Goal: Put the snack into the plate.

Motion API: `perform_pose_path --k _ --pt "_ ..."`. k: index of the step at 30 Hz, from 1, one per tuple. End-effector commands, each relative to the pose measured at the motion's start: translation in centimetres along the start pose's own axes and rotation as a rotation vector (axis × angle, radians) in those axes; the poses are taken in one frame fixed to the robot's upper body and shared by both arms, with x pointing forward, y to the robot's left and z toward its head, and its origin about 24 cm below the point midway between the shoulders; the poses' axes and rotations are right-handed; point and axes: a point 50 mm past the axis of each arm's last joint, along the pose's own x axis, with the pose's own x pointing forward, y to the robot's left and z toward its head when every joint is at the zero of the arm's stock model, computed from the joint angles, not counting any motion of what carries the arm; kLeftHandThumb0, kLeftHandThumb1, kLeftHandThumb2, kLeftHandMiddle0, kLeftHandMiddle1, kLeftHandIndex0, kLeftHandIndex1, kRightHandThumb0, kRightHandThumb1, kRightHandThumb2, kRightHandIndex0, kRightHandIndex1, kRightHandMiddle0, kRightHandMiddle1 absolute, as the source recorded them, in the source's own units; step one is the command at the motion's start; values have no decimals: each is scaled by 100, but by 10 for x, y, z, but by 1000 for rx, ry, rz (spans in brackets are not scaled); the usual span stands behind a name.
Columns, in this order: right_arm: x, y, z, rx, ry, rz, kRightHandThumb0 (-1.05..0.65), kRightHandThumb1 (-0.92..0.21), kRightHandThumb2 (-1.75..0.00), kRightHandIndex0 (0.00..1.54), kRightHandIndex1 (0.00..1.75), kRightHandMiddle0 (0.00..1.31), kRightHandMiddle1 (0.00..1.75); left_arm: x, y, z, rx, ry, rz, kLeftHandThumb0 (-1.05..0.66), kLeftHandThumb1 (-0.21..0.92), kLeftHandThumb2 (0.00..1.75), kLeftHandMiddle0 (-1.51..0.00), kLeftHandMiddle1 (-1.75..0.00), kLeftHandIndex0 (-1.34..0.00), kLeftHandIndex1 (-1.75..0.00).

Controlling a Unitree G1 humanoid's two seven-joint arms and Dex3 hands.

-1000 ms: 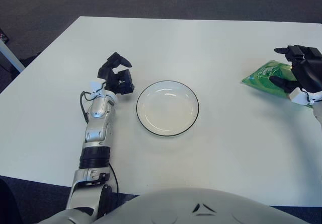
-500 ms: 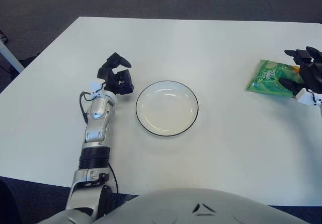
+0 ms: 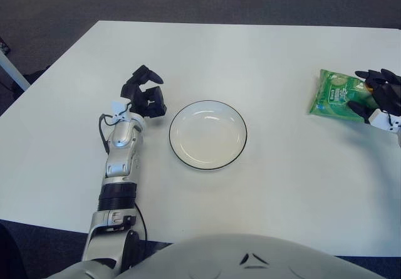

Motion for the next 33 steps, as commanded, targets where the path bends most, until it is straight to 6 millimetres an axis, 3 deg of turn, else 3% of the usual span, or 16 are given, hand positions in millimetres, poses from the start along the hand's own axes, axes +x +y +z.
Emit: perform_pose_path --k 1,7,16,29,30,33 --pt "2 18 -6 52 30 53 -105 -92 -98 0 0 0 40 -8 2 -10 0 41 31 -51 24 142 -130 -175 -68 -175" --pt "4 30 -14 91 60 122 -105 -92 -98 0 0 0 35 -9 2 -9 -12 33 50 -51 23 142 -131 -175 -68 -175" --pt "4 63 -22 152 92 231 -105 -92 -97 0 0 0 31 -10 3 -8 -28 27 76 -52 22 143 -132 -175 -69 -175" --pt "3 96 -21 190 178 342 -105 -92 -97 5 3 0 46 -13 4 -8 -34 17 91 -52 22 144 -132 -175 -69 -175" --pt "3 96 -21 191 180 343 -104 -92 -96 7 5 0 49 -13 5 -8 -35 17 93 -52 22 144 -132 -175 -69 -175" --pt "4 95 -22 186 181 332 -103 -92 -93 3 32 0 60 -13 5 -8 -37 16 95 -52 22 144 -132 -175 -70 -175"
